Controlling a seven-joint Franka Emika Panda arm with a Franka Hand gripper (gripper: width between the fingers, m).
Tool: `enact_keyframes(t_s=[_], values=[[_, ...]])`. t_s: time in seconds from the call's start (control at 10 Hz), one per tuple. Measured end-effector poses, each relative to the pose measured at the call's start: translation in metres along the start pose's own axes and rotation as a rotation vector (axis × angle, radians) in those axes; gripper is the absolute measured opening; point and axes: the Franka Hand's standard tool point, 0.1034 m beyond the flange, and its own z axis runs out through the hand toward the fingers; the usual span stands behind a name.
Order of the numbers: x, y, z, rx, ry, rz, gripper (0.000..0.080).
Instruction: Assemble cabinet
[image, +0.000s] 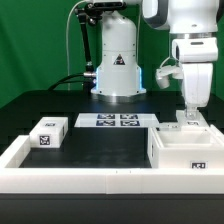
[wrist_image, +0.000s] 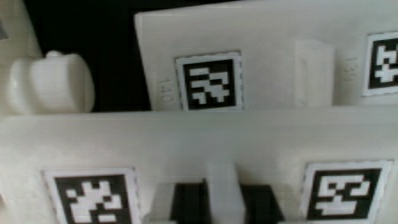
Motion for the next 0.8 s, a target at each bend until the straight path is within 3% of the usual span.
enact_keyframes(t_s=[0.8], values=[[-0.0025,0.0013,-0.0045,-0.007,-0.002,-0.012,0.0070]])
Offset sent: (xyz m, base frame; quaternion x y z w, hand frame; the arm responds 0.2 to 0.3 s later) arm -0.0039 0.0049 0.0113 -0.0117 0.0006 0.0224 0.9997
